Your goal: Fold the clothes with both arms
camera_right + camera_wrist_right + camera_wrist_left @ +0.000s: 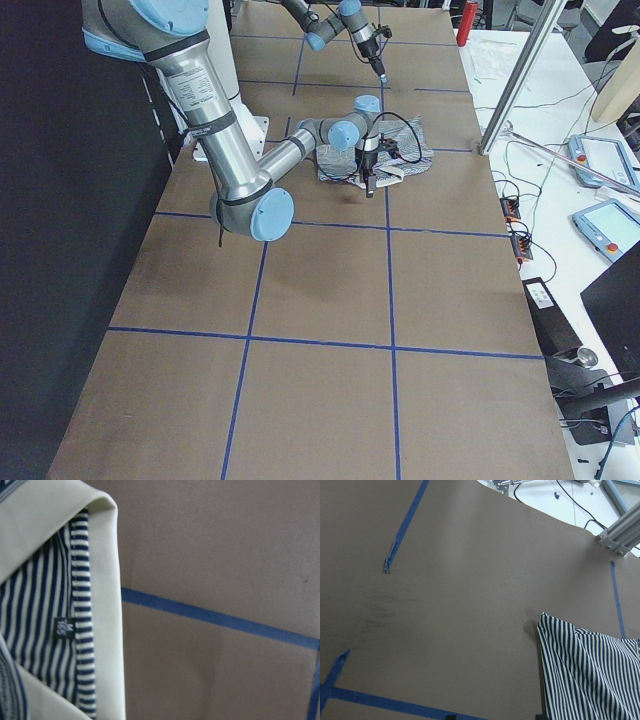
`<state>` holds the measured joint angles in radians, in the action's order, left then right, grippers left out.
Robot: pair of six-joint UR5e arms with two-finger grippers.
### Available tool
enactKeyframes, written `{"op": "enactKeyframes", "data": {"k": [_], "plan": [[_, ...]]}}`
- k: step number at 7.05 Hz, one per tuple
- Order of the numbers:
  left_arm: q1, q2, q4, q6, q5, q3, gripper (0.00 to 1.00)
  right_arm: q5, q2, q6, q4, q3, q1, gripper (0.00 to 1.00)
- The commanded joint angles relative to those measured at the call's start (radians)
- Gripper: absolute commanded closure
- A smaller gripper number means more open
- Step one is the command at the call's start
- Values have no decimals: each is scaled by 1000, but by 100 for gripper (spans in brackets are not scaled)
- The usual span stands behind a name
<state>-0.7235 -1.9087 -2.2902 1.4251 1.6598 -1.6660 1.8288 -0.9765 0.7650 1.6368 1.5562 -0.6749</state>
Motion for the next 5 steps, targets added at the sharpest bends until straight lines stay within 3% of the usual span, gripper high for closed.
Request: {"op": "enactKeyframes", "data": {"k": [1,4,5], "plan": [[3,0,0,0,3,0,39,4,224,73,20,-162,-5,0],[3,5,8,0,12,-47,39,-3,375,117,-102,-431,9,0],[1,11,8,0,74,-75,39,-5,383,116,-106,-456,12,0]]}}
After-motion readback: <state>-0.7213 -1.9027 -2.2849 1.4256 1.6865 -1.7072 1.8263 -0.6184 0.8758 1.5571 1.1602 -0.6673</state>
